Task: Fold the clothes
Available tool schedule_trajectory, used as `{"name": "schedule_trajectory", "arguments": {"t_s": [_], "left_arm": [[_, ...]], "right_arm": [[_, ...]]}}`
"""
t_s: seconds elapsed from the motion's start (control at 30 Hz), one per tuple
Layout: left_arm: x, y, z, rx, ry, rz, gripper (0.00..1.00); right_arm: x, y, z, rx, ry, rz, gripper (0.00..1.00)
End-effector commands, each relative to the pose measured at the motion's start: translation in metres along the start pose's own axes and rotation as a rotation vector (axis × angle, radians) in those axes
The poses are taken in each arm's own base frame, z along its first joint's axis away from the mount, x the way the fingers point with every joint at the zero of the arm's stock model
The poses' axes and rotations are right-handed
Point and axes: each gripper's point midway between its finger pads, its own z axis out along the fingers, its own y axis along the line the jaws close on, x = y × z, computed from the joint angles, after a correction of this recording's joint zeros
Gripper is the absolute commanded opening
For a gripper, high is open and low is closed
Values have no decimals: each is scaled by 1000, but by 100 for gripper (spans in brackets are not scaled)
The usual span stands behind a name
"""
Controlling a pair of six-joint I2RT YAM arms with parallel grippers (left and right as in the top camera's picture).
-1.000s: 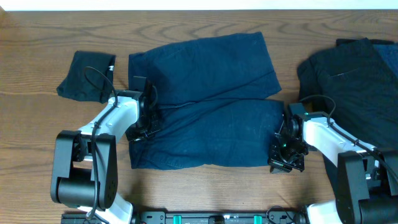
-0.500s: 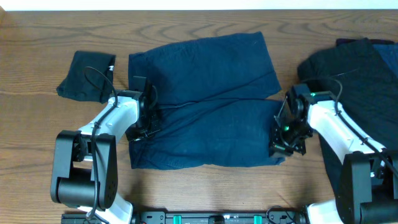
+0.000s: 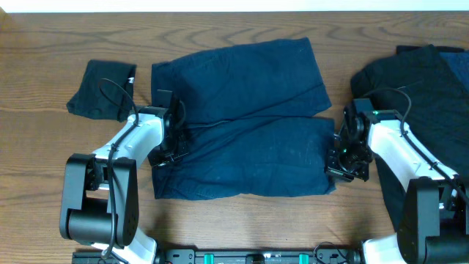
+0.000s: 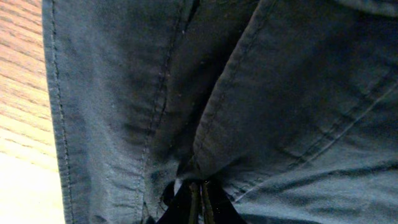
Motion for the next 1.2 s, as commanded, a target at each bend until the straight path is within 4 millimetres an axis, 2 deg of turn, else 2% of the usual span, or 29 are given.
{"name": "schedule_trajectory", "arguments": {"t_s": [0.0, 0.1, 0.27, 0.4, 0.57, 0.63, 0.73, 0.87, 0.97, 1.03, 1.17], "left_arm": [[15, 10, 17, -45, 73, 4, 6], [15, 10, 17, -45, 72, 4, 6], [15, 10, 17, -45, 72, 3, 6], [15, 9, 17, -45, 72, 3, 6], [12, 7, 7, -34, 61, 5, 6], [7, 4, -5, -18, 31, 5, 6], [-2, -1, -37, 27, -50, 6, 6], [-7, -6, -94, 116, -210, 9, 7], [3, -1, -127, 163, -293, 10, 22], [17, 7, -143, 176, -314, 3, 44], [43, 22, -154, 169, -294, -20, 55]], "right_arm": [[8, -10, 15, 5, 22, 55, 1], [15, -12, 26, -8, 39, 58, 1], [20, -26, 38, 42, 38, 109, 1], [14, -37, 36, 82, 10, 129, 1], [3, -36, 21, 71, -10, 149, 2], [-4, -33, 12, 66, -24, 144, 3], [-16, -27, -1, 54, -57, 124, 8], [-24, -15, -12, 6, -74, 82, 17], [-14, -8, -12, -34, -32, 60, 22], [-6, -10, -12, -29, 1, 64, 24], [5, -12, -12, -16, 47, 68, 37]]}}
